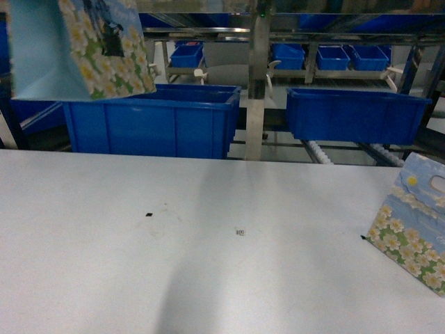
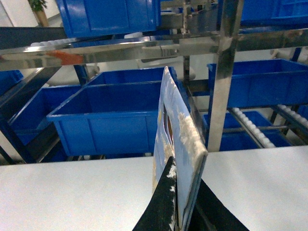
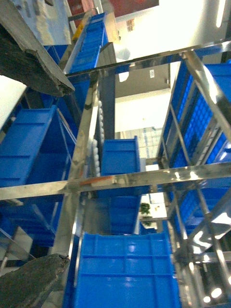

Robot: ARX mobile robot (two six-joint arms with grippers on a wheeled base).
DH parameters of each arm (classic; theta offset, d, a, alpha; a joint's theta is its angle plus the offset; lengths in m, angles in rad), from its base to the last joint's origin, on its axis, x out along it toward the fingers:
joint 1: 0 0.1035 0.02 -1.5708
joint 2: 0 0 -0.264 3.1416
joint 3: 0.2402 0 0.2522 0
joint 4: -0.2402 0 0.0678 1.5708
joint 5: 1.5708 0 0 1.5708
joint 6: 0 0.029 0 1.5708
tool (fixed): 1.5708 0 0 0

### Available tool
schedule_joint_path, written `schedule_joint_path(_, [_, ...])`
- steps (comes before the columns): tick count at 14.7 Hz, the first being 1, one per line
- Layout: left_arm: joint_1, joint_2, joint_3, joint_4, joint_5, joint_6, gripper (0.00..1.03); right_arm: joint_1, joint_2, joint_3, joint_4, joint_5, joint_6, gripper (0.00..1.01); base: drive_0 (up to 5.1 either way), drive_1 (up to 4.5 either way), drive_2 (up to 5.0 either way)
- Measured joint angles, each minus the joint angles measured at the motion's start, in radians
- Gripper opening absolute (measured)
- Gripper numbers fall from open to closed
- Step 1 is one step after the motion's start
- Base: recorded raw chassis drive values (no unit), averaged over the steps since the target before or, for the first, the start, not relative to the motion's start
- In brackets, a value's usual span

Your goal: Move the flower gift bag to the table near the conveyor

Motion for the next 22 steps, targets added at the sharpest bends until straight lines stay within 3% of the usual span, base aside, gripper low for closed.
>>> schedule_joint_path(5, [0.017,0.290,0.203,0.060,0.014,0.101,0.02,0.000,0.014,-0.009,0.003,-0.001,0.010,0.98,0.0,0.00,0.0])
schedule_joint_path(10, [0.091,0.480,0.248,0.101,0.006,0.106,0.02,0.000,0.014,-0.009,0.000,0.000,0.010,0.98,0.0,0.00,0.0])
schedule_joint_path(12, [0.109,0.527,0.249,0.121,0.007,0.088,0.02,0.000,0.014,-0.009,0.000,-0.002,0.010,0.98,0.0,0.00,0.0])
schedule_joint_path(18, [0.076,0.654,0.286,0.105,-0.011,0.074,0.02,0.000,0.014,-0.009,0.001,-0.001,0.010,0.98,0.0,0.00,0.0])
schedule_joint_path(22, [0.026,0.695,0.335,0.134,-0.043,0.123,0.02,0.000,0.014,-0.009,0.001,-0.001,0.010,0.98,0.0,0.00,0.0])
